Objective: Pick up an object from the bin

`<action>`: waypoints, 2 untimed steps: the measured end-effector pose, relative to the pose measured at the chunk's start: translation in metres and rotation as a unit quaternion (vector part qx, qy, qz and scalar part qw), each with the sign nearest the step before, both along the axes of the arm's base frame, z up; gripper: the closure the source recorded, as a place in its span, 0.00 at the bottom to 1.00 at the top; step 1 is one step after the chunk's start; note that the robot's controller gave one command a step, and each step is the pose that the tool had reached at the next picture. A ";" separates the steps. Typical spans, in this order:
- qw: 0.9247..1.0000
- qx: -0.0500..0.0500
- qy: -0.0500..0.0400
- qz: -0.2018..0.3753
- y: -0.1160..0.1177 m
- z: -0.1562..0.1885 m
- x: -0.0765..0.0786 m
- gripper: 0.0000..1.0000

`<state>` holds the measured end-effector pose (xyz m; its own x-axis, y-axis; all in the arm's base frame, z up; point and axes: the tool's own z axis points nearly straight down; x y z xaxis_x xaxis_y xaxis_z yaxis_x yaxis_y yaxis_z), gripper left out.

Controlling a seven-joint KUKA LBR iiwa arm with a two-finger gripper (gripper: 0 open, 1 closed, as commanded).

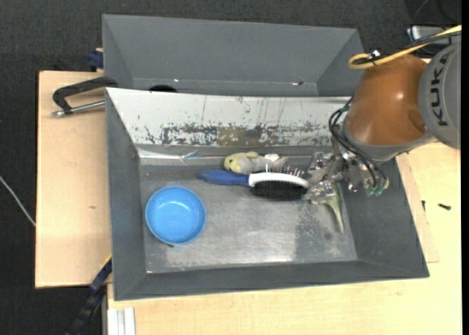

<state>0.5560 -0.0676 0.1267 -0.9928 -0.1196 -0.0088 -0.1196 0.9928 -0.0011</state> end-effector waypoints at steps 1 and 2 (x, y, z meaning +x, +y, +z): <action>0.989 -0.001 0.000 0.145 0.014 0.032 0.019 1.00; 0.990 0.000 0.001 0.144 0.014 0.030 0.019 1.00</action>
Offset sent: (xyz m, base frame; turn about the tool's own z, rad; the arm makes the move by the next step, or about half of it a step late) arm 0.0175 0.0126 0.0300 -0.2907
